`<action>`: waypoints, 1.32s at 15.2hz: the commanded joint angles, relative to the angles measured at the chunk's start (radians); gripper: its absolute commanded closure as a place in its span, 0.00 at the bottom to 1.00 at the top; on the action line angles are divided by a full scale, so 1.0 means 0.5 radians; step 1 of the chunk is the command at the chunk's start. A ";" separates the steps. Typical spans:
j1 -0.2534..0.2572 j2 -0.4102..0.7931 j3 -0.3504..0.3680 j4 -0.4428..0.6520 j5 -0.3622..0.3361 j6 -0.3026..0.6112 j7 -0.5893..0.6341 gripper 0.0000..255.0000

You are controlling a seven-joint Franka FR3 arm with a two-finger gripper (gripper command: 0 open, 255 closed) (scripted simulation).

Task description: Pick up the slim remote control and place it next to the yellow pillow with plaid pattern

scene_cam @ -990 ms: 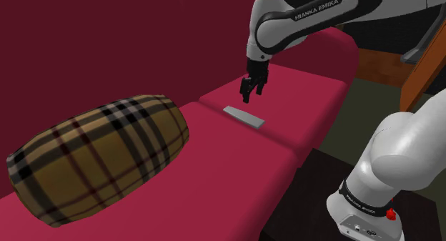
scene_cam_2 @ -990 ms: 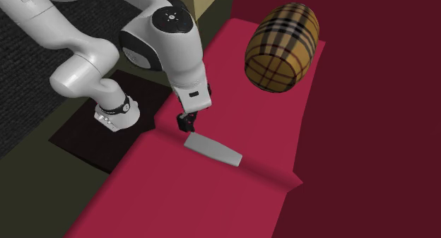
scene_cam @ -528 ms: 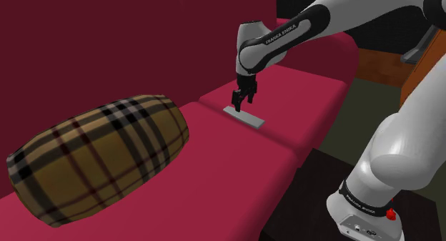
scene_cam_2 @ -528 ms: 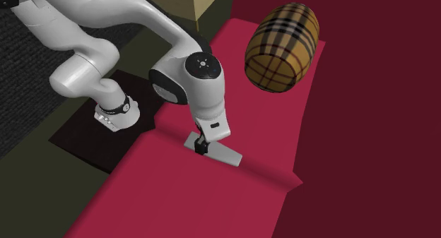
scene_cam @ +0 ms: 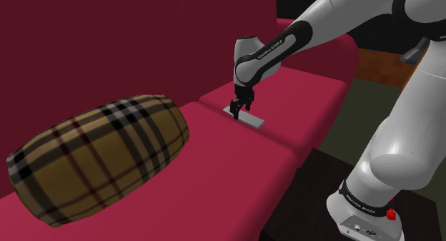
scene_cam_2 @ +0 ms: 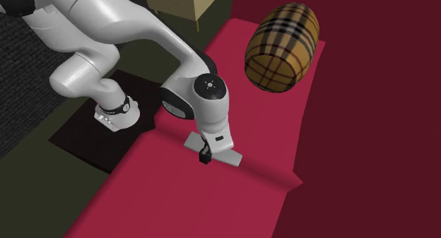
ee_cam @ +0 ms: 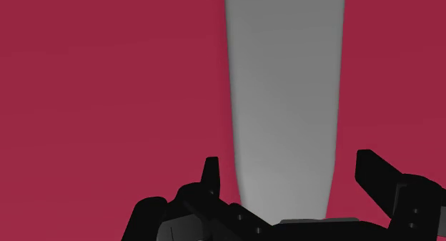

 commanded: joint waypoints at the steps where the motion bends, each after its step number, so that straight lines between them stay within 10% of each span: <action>1: -0.001 0.028 0.000 -0.016 0.001 0.045 -0.001 0.00; 8: -0.001 0.028 0.000 -0.016 0.001 0.045 -0.001 0.00; 9: -0.001 0.028 0.000 -0.016 0.001 0.045 -0.001 1.00; 20: 0.000 -0.007 0.000 0.002 0.000 -0.008 -0.001 1.00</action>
